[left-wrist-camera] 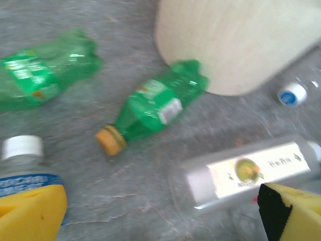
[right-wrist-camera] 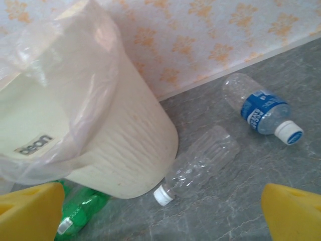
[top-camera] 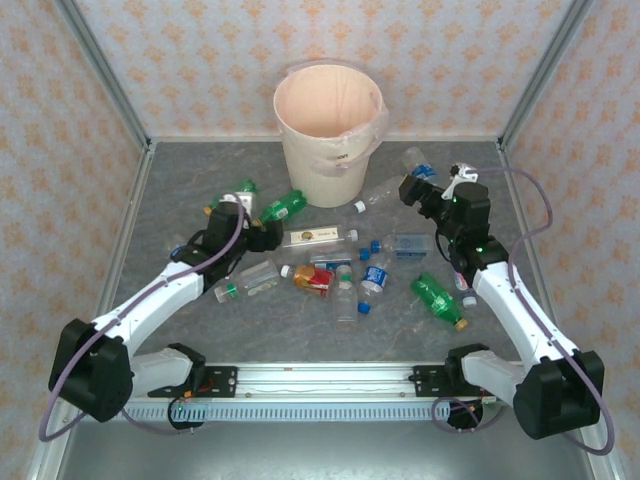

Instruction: Put the plastic bottles in the bin

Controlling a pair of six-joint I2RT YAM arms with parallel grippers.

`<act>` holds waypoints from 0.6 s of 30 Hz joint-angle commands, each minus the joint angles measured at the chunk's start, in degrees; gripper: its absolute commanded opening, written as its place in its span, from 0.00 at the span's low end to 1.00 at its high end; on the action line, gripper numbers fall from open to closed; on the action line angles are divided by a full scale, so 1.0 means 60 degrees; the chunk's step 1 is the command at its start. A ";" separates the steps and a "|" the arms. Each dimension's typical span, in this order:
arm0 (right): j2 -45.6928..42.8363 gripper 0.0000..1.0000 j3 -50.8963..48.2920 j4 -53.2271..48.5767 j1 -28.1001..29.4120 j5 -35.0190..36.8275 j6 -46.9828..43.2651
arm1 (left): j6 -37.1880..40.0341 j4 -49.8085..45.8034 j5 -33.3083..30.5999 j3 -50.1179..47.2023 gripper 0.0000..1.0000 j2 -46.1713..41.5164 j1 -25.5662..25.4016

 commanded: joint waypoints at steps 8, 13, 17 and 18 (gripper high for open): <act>-0.0700 1.00 0.0640 -0.1120 0.0361 -0.0839 -0.0681 | 0.2408 -0.0744 0.0570 0.2725 0.87 0.3045 -0.0791; -0.0930 1.00 0.0636 -0.1494 0.0389 -0.0939 -0.0709 | 0.3182 -0.1212 0.0442 0.3691 0.85 0.4341 -0.1280; -0.1102 1.00 0.0592 -0.1662 0.0387 -0.0926 -0.0716 | 0.3622 -0.1193 0.0289 0.4057 0.87 0.4953 -0.1616; -0.1124 1.00 0.0592 -0.1694 0.0395 -0.0926 -0.0703 | 0.3706 -0.1229 0.0257 0.4145 0.88 0.5079 -0.1696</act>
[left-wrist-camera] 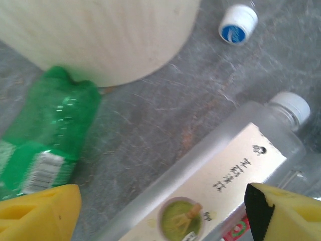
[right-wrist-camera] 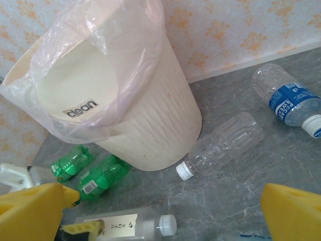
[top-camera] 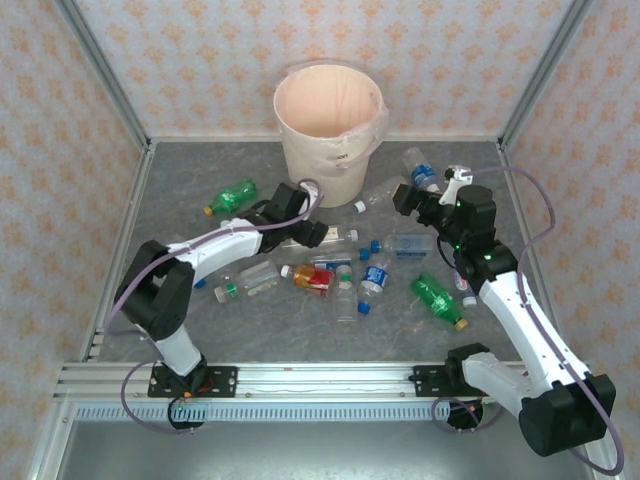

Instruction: Put the plastic bottles in the bin

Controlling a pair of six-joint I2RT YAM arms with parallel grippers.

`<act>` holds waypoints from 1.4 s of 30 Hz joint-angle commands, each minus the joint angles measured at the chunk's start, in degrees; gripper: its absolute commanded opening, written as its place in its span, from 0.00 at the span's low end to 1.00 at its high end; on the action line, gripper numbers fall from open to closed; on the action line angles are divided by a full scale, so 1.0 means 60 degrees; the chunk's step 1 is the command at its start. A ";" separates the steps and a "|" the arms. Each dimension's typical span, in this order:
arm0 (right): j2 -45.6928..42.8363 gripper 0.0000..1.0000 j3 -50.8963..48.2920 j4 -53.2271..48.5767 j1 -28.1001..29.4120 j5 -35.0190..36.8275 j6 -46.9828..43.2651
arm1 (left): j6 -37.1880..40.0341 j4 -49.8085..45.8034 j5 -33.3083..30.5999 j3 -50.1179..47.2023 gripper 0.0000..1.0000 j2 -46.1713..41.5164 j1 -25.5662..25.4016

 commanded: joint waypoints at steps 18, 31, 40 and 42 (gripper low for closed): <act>-0.0282 1.00 0.0297 -0.0468 0.0082 -0.0323 -0.0118 | 0.0994 -0.0582 -0.1530 0.1177 0.94 0.1863 -0.0380; -0.0224 1.00 -0.0069 -0.0342 0.0083 -0.0291 0.0104 | 0.0833 -0.0892 0.0046 0.1338 0.94 0.1727 -0.0524; -0.0414 1.00 -0.0184 -0.0433 0.0076 -0.0182 0.0168 | 0.0847 -0.1153 0.0413 0.1564 0.92 0.2234 -0.0557; -0.0465 1.00 -0.0215 -0.0440 0.0083 -0.0175 0.0192 | 0.0819 -0.1231 0.0323 0.1576 0.92 0.2369 -0.0558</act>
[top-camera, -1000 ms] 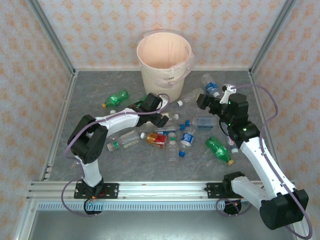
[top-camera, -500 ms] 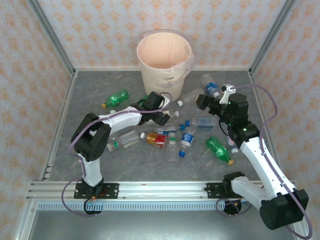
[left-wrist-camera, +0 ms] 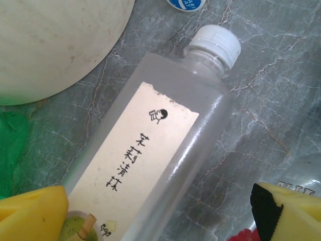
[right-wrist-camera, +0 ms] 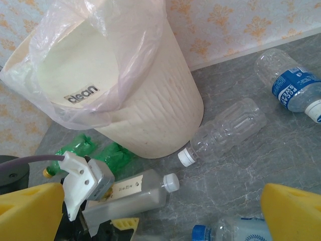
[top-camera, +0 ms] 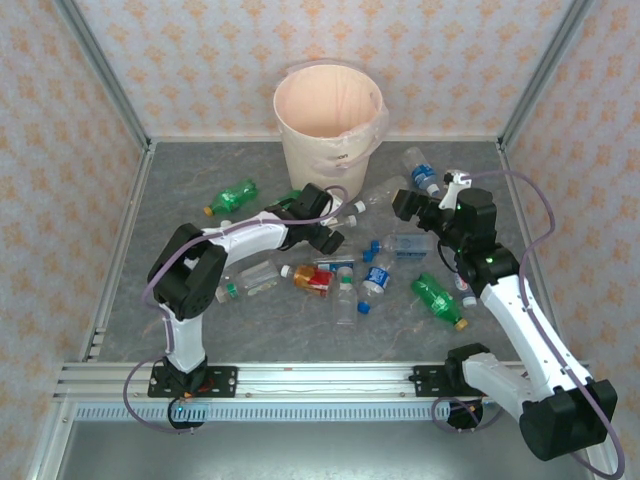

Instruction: Put the plastic bottles in the bin

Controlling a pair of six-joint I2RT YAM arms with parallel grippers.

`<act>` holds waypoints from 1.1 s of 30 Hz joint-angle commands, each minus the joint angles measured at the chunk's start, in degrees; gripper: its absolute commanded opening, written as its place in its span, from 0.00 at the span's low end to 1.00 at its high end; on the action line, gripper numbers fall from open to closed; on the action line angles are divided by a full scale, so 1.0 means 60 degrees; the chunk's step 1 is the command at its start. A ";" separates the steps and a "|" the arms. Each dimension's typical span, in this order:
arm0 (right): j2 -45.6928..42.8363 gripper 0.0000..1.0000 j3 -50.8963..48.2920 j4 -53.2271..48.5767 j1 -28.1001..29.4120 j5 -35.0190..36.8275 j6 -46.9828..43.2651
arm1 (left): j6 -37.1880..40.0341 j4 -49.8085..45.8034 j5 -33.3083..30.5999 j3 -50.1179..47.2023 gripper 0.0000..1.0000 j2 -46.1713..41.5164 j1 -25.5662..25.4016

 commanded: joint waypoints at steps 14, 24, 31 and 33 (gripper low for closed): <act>-0.0271 1.00 -0.0172 0.0050 0.0079 -0.0048 0.0277 | -0.0089 -0.0253 -0.1161 -0.0011 0.89 0.0084 0.0033; -0.0562 1.00 -0.0274 -0.0148 0.0083 0.0084 0.0263 | 0.0115 -0.0145 -0.1313 0.0302 0.93 -0.0186 0.0141; -0.0584 1.00 -0.0260 -0.0072 0.0082 -0.0002 0.0326 | 0.0295 -0.0555 -0.0924 0.0700 0.91 0.0841 0.0208; -0.0588 1.00 -0.0227 -0.0102 0.0082 -0.0012 0.0316 | 0.0222 -0.0500 -0.0968 0.0688 0.90 0.0968 0.0235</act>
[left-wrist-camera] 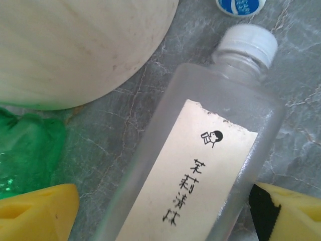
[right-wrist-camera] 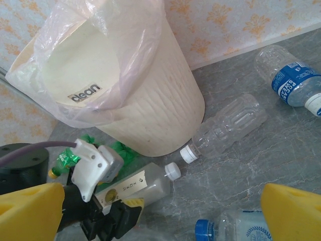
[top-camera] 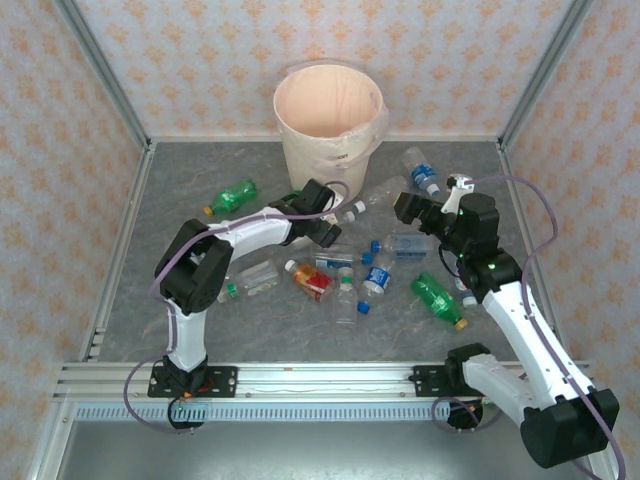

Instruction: Put the plastic bottles in the bin

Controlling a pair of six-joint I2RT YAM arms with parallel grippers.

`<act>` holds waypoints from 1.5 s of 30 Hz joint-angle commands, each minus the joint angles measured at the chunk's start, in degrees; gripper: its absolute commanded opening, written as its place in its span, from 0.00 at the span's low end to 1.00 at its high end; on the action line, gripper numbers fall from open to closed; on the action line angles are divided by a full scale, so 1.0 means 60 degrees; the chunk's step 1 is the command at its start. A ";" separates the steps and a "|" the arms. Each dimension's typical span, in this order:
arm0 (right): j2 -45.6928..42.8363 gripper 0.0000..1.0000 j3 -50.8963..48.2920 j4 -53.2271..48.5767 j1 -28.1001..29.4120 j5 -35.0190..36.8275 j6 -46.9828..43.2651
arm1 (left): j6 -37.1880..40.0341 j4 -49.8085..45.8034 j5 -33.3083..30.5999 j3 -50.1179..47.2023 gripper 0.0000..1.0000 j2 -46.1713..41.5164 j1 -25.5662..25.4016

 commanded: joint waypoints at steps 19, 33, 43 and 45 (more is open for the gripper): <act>-0.0073 1.00 -0.0381 0.0609 0.0082 -0.0117 0.0351 | -0.0840 0.0221 -0.0083 -0.2637 0.71 -0.1930 0.0811; -0.0137 1.00 -0.0444 0.0558 0.0083 -0.0300 0.0456 | -0.0957 -0.0945 -0.0040 -0.1589 0.82 -0.1158 0.1108; -0.0940 1.00 -0.0838 0.0154 0.0083 0.0018 0.0491 | -0.0916 -0.2306 0.0057 0.0403 0.79 0.0535 0.1129; -0.1015 1.00 -0.0868 0.0074 0.0083 0.0013 0.0498 | -0.0945 -0.2509 0.0054 0.0718 0.77 0.0814 0.1136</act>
